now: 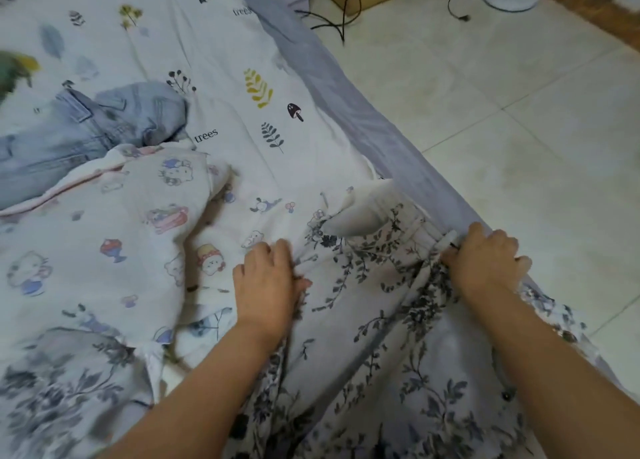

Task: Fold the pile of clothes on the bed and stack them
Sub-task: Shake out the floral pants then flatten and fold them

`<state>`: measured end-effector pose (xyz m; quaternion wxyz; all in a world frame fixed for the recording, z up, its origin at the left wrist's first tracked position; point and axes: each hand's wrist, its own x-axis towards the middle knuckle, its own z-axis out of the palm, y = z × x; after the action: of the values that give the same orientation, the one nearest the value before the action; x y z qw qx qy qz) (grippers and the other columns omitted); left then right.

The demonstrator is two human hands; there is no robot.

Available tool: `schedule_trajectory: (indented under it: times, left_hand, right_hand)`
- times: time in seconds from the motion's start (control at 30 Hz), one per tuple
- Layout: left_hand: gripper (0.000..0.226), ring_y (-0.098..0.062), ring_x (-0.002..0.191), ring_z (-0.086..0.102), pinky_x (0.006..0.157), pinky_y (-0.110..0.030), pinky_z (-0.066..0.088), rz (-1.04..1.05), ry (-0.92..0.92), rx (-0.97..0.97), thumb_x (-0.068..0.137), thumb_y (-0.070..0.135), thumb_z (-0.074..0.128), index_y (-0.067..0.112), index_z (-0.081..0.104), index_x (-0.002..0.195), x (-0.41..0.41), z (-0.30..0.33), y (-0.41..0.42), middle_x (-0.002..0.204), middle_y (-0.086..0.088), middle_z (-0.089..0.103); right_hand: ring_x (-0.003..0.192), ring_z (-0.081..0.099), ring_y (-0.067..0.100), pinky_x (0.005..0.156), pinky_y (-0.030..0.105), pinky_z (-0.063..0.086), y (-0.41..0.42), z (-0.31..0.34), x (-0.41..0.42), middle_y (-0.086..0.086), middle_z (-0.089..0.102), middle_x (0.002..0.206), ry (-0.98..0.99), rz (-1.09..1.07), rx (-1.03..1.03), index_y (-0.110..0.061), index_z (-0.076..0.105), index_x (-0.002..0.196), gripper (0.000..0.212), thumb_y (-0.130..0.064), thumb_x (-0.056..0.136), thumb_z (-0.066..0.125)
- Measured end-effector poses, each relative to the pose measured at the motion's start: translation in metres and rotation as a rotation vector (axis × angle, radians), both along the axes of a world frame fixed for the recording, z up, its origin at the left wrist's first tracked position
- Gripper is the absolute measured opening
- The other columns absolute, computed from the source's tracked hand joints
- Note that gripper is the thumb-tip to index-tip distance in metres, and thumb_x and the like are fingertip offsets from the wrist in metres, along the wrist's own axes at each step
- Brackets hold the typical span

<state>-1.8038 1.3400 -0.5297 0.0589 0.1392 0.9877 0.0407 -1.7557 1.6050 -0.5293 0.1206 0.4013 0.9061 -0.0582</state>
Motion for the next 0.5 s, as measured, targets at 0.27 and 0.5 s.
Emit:
schedule_trajectory:
  times: [0.27,0.5]
  left_hand:
    - [0.066,-0.022,0.145,-0.008,0.116,-0.044,-0.003,-0.278,-0.379,-0.096,0.099,0.042,0.028,0.03,-0.017,0.145,0.05,-0.029,-0.037,0.154,-0.002,-0.021]
    - [0.022,-0.022,0.09,0.059,0.077,-0.029,0.04,-0.019,-0.152,0.436,0.086,0.009,0.05,0.012,0.065,0.1,0.06,0.041,-0.07,0.094,-0.005,0.066]
  right_hand:
    - [0.146,-0.002,0.026,0.116,0.052,0.006,-0.082,-0.027,0.052,0.01,-0.002,0.158,-0.113,0.678,-0.055,-0.02,0.006,0.15,0.064,-0.041,0.097,0.035]
    - [0.128,0.036,0.029,0.106,0.041,0.031,-0.126,0.015,0.051,0.016,0.04,0.141,0.024,0.65,-0.148,-0.008,0.043,0.135,0.042,-0.016,0.094,0.043]
